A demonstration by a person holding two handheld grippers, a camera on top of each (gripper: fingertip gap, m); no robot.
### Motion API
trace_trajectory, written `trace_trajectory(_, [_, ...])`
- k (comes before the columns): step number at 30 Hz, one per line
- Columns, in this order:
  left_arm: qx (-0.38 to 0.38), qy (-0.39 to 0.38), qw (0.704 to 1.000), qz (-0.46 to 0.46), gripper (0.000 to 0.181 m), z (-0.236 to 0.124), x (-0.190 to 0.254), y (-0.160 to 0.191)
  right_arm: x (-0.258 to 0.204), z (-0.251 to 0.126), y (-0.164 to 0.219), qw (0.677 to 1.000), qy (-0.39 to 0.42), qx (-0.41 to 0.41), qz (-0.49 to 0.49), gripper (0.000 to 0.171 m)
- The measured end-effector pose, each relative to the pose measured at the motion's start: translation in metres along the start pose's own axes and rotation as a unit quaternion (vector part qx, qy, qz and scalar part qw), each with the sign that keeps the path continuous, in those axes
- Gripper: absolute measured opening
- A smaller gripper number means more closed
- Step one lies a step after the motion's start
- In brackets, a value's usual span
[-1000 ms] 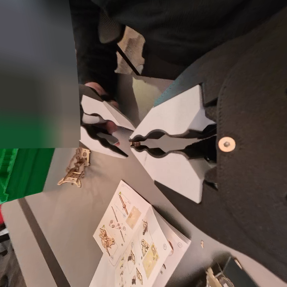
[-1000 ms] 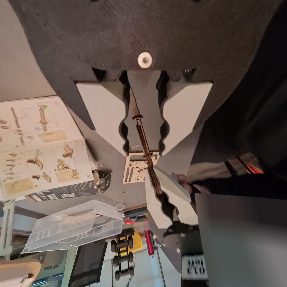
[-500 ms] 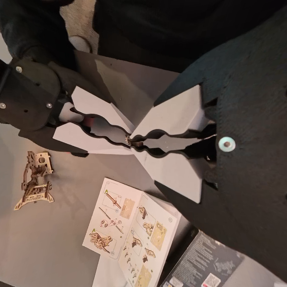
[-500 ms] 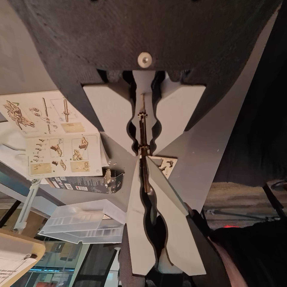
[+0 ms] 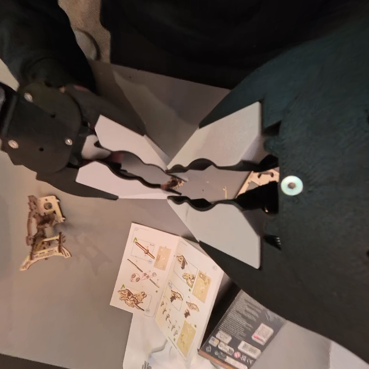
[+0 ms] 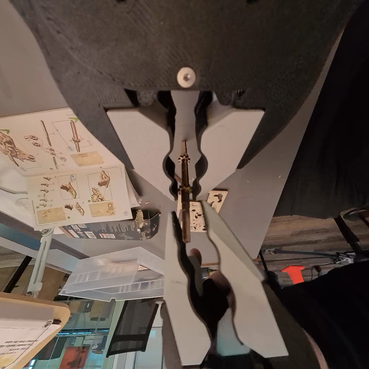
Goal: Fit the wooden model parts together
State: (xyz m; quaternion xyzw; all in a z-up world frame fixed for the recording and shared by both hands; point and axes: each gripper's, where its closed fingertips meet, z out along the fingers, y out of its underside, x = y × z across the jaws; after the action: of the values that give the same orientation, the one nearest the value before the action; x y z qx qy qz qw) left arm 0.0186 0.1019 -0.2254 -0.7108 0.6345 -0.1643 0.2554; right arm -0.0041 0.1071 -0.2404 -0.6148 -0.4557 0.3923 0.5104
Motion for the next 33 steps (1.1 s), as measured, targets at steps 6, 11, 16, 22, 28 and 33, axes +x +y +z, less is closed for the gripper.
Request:
trace_trajectory(6, [0.102,0.007,0.986,-0.131,0.036,0.018,0.011,0.029,0.004,-0.004,-0.003,1.0,-0.004,0.012,0.016,0.011])
trace_trajectory(11, [0.149,-0.079,0.98,-0.109,0.03,0.047,0.003,0.027,0.001,-0.004,-0.003,1.0,-0.009,0.013,0.015,0.011])
trace_trajectory(16, [0.224,-0.106,0.962,-0.113,0.008,0.042,0.0,0.017,0.002,-0.006,-0.003,1.0,-0.012,0.013,0.016,0.011])
trace_trajectory(22, [0.258,-0.114,0.952,-0.117,0.006,0.044,0.0,0.015,0.001,-0.005,-0.002,1.0,-0.016,0.01,0.013,0.011])
trace_trajectory(28, [0.28,-0.102,0.946,-0.123,0.024,0.049,0.001,0.011,-0.001,-0.005,-0.002,1.0,-0.02,0.012,0.015,0.011])
trace_trajectory(33, [0.294,-0.112,0.943,-0.111,0.005,0.046,-0.001,0.01,-0.001,-0.006,-0.002,1.0,-0.022,0.016,0.014,0.011])
